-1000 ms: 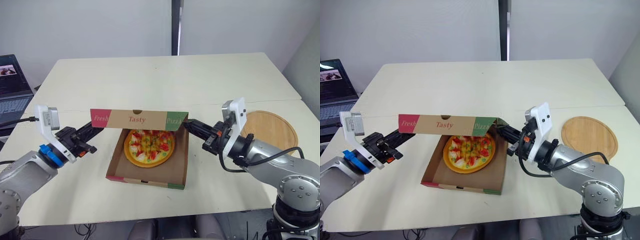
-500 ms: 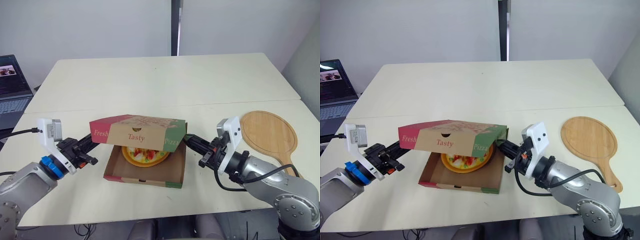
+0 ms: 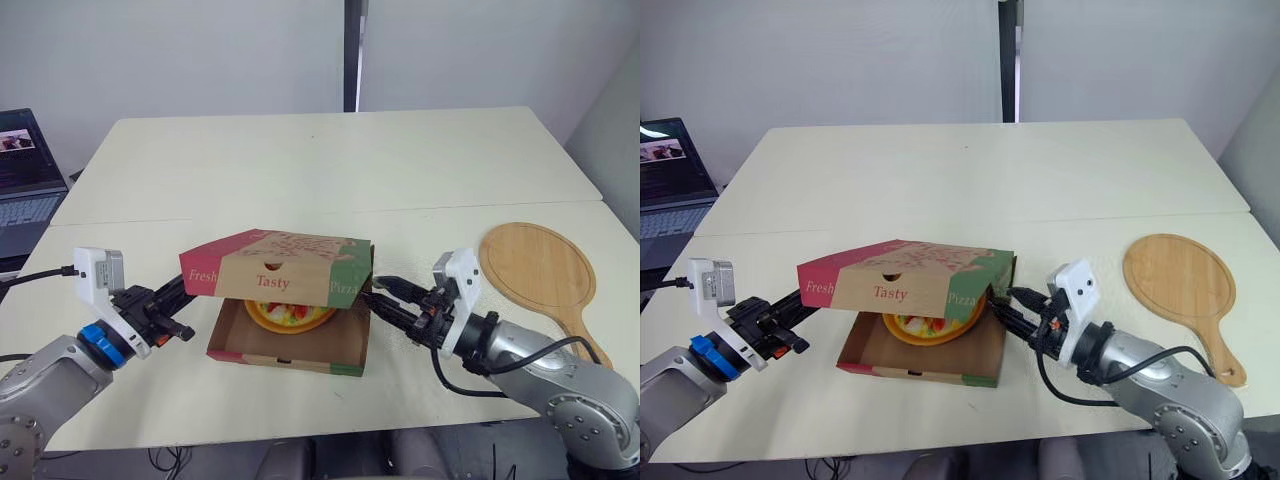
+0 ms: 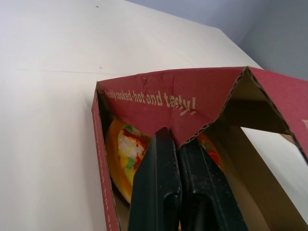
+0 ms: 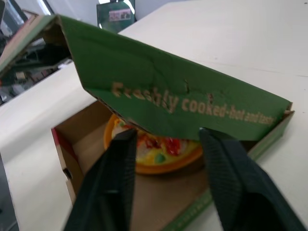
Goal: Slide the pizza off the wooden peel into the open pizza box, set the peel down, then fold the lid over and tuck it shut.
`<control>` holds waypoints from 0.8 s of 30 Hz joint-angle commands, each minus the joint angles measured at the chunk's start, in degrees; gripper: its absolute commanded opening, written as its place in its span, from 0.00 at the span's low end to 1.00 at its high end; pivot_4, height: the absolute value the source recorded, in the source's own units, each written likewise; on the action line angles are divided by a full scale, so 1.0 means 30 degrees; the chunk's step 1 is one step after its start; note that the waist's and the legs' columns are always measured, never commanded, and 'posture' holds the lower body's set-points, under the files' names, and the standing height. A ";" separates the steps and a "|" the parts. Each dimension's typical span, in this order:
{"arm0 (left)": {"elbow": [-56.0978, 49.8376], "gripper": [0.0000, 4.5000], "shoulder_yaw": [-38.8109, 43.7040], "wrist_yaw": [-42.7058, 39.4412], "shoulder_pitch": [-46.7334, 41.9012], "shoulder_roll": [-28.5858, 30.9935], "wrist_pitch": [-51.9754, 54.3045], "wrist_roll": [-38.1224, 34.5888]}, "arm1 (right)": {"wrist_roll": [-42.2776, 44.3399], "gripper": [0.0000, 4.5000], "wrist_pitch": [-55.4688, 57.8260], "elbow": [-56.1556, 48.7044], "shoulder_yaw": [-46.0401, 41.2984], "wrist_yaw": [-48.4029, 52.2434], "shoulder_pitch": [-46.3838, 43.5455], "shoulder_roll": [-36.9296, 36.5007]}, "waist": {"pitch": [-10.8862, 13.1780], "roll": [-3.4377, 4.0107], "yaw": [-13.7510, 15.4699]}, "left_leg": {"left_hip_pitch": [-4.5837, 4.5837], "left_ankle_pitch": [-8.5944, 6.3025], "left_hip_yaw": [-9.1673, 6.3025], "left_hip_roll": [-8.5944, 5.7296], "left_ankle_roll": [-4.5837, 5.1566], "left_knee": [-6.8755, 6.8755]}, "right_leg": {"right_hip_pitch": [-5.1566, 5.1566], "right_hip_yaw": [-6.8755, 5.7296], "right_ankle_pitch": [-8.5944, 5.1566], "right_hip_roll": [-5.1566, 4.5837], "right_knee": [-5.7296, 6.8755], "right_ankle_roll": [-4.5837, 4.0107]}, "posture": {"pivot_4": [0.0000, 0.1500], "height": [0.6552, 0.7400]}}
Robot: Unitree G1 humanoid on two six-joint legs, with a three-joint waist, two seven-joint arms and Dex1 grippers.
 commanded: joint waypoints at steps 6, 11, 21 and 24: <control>-0.0413 0.00 0.0003 -0.0354 -0.0314 -0.0028 -0.0461 0.0430 | 0.0362 0.70 -0.0909 0.1358 -0.3523 0.4360 0.0304 -0.4017 | 0.0004 -0.0005 0.0024 | -0.0010 -0.0016 0.0029 0.0100 0.0029 0.0002 | 0.0080 -0.0019 0.0014 0.0078 -0.0167 0.0010 | 1.00 1.00; -0.0349 0.00 -0.0100 -0.0651 -0.0316 -0.0157 -0.0510 0.0724 | 0.0677 0.49 -0.0709 0.3033 -0.3234 0.4025 -0.3378 -0.3297 | 0.0008 -0.0005 0.0010 | 0.0009 -0.0017 0.0049 0.0196 0.0026 -0.0018 | 0.0089 -0.0008 0.0044 0.0184 -0.0207 -0.0028 | 1.00 1.00; -0.0455 0.00 -0.0253 -0.1183 -0.0215 -0.0697 -0.0906 0.0810 | -0.0647 0.01 -0.0155 0.4347 0.0215 0.4577 -0.7854 -0.1151 | 0.0008 -0.0005 0.0146 | -0.0002 -0.0014 0.0041 0.0196 0.0017 -0.0064 | 0.0062 -0.0004 0.0047 0.0184 -0.0220 -0.0040 | 1.00 1.00; -0.0409 0.04 0.0395 -0.1839 0.0398 -0.0428 -0.0618 0.0421 | -0.0742 0.00 -0.0158 0.4377 0.0450 0.5035 -0.7962 -0.1147 | 0.0008 -0.0005 0.0106 | -0.0008 -0.0014 0.0046 0.0198 0.0015 -0.0066 | 0.0051 -0.0002 0.0047 0.0183 -0.0224 -0.0040 | 1.00 1.00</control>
